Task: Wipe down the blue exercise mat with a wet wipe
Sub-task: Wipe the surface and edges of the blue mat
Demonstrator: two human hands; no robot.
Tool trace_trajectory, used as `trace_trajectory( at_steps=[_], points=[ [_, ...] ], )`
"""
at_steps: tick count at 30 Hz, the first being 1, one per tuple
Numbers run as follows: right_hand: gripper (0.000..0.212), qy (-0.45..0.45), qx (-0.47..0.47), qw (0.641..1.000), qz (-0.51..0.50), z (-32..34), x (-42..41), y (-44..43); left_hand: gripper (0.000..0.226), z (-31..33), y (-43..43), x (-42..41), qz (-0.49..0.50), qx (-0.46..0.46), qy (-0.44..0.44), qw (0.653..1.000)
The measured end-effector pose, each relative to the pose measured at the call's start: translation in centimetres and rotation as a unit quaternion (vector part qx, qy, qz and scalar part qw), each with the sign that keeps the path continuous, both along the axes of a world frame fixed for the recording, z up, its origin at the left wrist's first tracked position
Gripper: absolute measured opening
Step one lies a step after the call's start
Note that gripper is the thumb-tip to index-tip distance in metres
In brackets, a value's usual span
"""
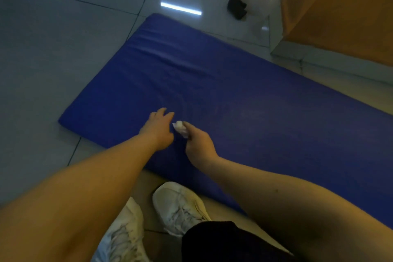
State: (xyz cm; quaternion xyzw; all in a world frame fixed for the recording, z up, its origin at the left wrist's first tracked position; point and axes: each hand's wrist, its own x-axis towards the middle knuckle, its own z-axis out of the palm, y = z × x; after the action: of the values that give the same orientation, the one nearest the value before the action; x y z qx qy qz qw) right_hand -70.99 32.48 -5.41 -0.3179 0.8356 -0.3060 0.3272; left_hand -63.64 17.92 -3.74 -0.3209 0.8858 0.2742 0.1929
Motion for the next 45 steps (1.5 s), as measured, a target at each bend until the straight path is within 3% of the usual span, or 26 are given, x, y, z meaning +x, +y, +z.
trace_trajectory(
  at_steps=[2,4,6,7,15,20,23,26,28,32,33,37,39,41,42,45],
  points=[
    [0.054,-0.097,-0.034,0.993,-0.066,1.1,-0.3,-0.5,0.072,1.4,1.1,-0.2,0.057,0.104,0.066,0.991],
    [0.039,-0.080,-0.051,0.991,-0.091,2.8,-0.8,-0.8,0.054,3.2,1.9,-0.3,0.093,0.156,0.099,0.978],
    [0.031,-0.054,-0.065,0.989,-0.121,5.2,-1.3,-0.7,0.023,5.3,2.4,-0.1,0.101,0.150,0.109,0.977],
    [0.031,-0.051,-0.067,0.987,-0.136,6.0,-1.8,-0.7,0.020,6.3,2.4,-0.1,0.108,0.146,0.112,0.977],
    [0.038,0.017,-0.003,0.989,-0.144,14.1,-2.6,-0.8,0.034,14.6,3.0,1.9,0.138,0.137,0.151,0.969],
    [0.015,0.078,0.021,0.994,-0.077,18.2,-2.0,-1.7,0.039,17.5,3.5,2.8,0.139,0.133,0.230,0.954],
    [0.026,-0.006,0.058,0.998,-0.035,20.3,-0.6,-1.6,0.040,18.4,4.0,3.7,0.150,0.133,0.255,0.946],
    [0.012,-0.073,0.102,0.992,-0.023,22.2,1.9,-1.1,0.040,18.9,4.2,5.0,0.166,0.139,0.268,0.939],
    [0.019,-0.108,0.107,0.988,-0.038,22.0,2.7,-1.3,0.036,18.4,3.9,5.3,0.180,0.143,0.275,0.933],
    [0.013,-0.042,0.092,0.992,-0.081,18.0,3.0,-2.4,0.036,15.6,3.3,5.4,0.201,0.157,0.256,0.932],
    [0.013,-0.061,0.083,0.990,-0.100,16.8,3.0,-2.5,0.036,14.6,3.2,5.2,0.206,0.163,0.250,0.932],
    [0.013,-0.293,0.054,0.937,-0.184,12.7,3.3,-2.2,0.035,10.3,3.2,4.9,0.238,0.207,0.213,0.925],
    [0.019,-0.322,0.028,0.919,-0.226,10.3,2.8,-1.5,0.044,8.1,3.1,4.7,0.244,0.239,0.189,0.920],
    [0.022,-0.275,0.026,0.927,-0.255,7.2,1.6,-0.4,0.048,6.1,3.0,4.4,0.251,0.283,0.169,0.910],
    [0.016,-0.208,0.039,0.946,-0.245,5.6,0.5,0.2,0.046,5.1,3.0,4.3,0.248,0.292,0.160,0.909],
    [0.006,0.022,0.089,0.979,-0.184,2.1,-2.7,2.7,0.038,2.6,2.0,4.4,0.185,0.179,0.101,0.961]
  ],
)
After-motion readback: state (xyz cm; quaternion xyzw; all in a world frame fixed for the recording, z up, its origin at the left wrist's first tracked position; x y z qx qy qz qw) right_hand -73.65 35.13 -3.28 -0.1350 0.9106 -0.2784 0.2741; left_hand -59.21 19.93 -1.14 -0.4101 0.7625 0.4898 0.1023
